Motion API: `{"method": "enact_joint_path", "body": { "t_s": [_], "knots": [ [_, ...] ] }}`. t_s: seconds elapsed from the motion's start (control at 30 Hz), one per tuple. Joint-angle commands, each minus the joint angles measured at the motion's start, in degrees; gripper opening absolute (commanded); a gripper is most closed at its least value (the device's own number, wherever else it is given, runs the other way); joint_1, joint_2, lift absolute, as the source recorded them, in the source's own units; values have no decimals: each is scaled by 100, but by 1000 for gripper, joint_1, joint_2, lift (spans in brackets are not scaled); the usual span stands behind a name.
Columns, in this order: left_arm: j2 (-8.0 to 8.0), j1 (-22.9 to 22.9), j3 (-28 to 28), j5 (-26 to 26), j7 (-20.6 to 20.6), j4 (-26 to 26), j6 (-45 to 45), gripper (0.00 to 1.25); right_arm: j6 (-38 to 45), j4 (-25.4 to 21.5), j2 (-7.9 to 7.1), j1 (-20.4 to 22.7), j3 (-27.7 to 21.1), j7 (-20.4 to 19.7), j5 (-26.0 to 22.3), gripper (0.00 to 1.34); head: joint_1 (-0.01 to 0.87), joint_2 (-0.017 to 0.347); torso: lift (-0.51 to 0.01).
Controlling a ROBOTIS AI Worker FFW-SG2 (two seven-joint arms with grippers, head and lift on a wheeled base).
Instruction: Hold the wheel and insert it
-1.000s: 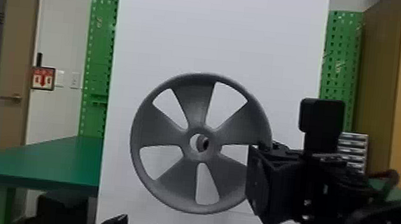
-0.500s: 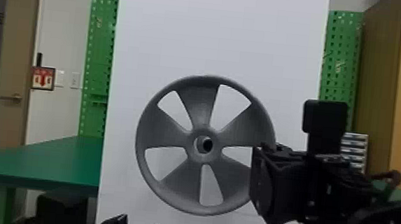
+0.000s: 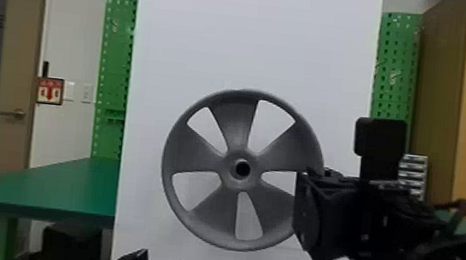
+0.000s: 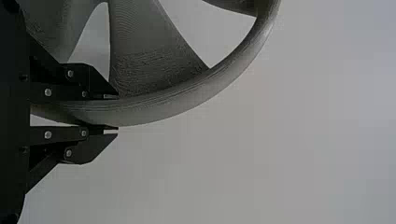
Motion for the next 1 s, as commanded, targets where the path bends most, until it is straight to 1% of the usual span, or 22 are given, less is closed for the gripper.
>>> {"method": "enact_joint_path", "body": {
  "t_s": [0.0,0.67,0.97],
  "knots": [
    [0,0,-4,0,0,0,0,695,0,0,14,-8,9,0,3,169,5,112,-478],
    [0,0,-4,0,0,0,8,695,-18,88,14,-26,18,0,3,170,5,112,-478],
    [0,0,-4,0,0,0,8,695,-141,299,14,-79,18,0,-32,170,5,112,-478]
  ]
}}
